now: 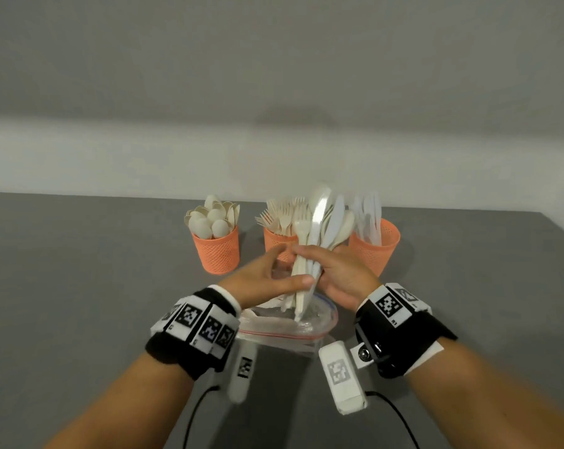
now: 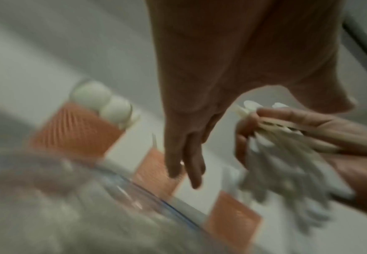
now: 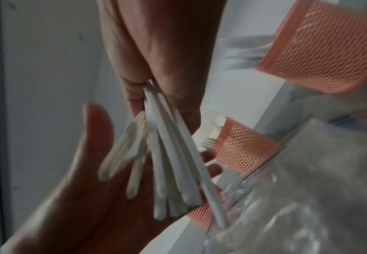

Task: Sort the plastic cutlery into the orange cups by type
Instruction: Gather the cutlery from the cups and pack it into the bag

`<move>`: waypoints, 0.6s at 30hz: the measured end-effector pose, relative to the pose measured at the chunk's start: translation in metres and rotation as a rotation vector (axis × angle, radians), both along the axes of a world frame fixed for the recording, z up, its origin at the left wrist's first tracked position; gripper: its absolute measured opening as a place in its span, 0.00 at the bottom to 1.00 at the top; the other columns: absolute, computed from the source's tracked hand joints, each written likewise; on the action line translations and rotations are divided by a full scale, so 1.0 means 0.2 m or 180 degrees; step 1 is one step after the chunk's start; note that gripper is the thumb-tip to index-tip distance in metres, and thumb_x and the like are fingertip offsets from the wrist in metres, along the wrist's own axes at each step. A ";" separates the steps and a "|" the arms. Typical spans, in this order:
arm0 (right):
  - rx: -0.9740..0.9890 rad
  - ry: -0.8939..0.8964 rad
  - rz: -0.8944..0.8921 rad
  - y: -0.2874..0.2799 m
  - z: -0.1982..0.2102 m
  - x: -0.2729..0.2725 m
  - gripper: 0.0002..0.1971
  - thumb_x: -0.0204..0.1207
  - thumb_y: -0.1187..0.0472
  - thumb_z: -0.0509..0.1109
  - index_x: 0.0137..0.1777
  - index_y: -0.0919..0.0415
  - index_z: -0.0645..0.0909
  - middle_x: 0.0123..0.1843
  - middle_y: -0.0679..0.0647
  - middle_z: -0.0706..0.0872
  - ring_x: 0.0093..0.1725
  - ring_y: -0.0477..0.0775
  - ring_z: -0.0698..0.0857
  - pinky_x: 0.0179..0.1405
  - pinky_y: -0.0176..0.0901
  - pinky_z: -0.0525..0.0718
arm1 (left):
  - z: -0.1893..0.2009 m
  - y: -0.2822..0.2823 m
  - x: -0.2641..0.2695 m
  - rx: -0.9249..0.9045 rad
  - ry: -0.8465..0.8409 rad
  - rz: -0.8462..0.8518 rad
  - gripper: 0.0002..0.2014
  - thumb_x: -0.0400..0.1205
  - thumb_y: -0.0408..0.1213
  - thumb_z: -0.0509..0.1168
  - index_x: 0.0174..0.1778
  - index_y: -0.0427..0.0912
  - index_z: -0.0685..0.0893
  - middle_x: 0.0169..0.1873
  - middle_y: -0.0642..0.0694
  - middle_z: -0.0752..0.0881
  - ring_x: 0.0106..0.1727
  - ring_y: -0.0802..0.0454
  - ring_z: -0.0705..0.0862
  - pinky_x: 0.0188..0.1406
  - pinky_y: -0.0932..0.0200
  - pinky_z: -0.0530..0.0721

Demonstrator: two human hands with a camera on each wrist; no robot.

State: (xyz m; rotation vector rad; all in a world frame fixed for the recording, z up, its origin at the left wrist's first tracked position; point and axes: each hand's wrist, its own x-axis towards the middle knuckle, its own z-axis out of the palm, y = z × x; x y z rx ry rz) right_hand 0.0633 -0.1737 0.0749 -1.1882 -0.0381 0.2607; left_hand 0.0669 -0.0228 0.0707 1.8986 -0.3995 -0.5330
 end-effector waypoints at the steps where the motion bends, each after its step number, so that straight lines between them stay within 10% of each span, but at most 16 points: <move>1: -0.0080 0.0003 0.0079 0.03 0.01 -0.01 0.06 0.75 0.71 0.67 0.49 0.72 0.81 0.40 0.62 0.86 0.45 0.58 0.86 0.48 0.48 0.88 | -0.01 -0.03 0.01 -0.0550 0.0305 -0.0089 0.44 0.67 0.54 0.74 0.76 0.45 0.65 0.66 0.50 0.80 0.66 0.55 0.81 0.68 0.56 0.78; 4: -0.0490 -0.0052 0.0134 0.06 0.04 -0.03 0.11 0.76 0.67 0.68 0.55 0.73 0.80 0.49 0.68 0.86 0.50 0.62 0.86 0.39 0.46 0.87 | -0.06 -0.08 0.00 -0.1750 0.1078 0.0080 0.27 0.72 0.30 0.67 0.68 0.36 0.73 0.50 0.39 0.87 0.47 0.50 0.89 0.49 0.58 0.88; 8: -0.1697 -0.0386 0.0465 0.03 0.05 -0.02 0.13 0.72 0.57 0.73 0.53 0.63 0.85 0.51 0.62 0.91 0.53 0.67 0.88 0.54 0.61 0.86 | -0.09 -0.09 -0.01 -0.1752 0.1158 0.0121 0.15 0.70 0.27 0.66 0.53 0.30 0.82 0.36 0.34 0.84 0.29 0.52 0.85 0.32 0.63 0.87; 11: -0.1988 -0.0490 0.0359 0.01 0.05 -0.04 0.11 0.71 0.50 0.73 0.50 0.54 0.84 0.46 0.60 0.91 0.46 0.64 0.90 0.47 0.48 0.90 | -0.09 -0.09 0.00 -0.1665 0.1144 0.0223 0.06 0.69 0.27 0.66 0.40 0.32 0.82 0.26 0.41 0.83 0.23 0.54 0.81 0.25 0.64 0.83; 13: -0.2214 -0.0636 -0.0286 0.00 0.05 -0.05 0.10 0.69 0.50 0.75 0.45 0.50 0.79 0.41 0.51 0.87 0.41 0.51 0.87 0.36 0.31 0.84 | -0.08 -0.11 0.01 -0.1761 0.1164 0.0405 0.10 0.69 0.27 0.67 0.46 0.29 0.81 0.29 0.38 0.81 0.26 0.53 0.81 0.26 0.61 0.84; 18: -0.2535 -0.0856 -0.0794 0.01 0.01 -0.05 0.15 0.69 0.54 0.77 0.45 0.61 0.76 0.32 0.50 0.79 0.25 0.44 0.80 0.27 0.33 0.80 | -0.08 -0.14 0.01 -0.1826 0.1003 0.0511 0.20 0.77 0.21 0.64 0.65 0.34 0.77 0.41 0.43 0.89 0.36 0.52 0.87 0.31 0.61 0.86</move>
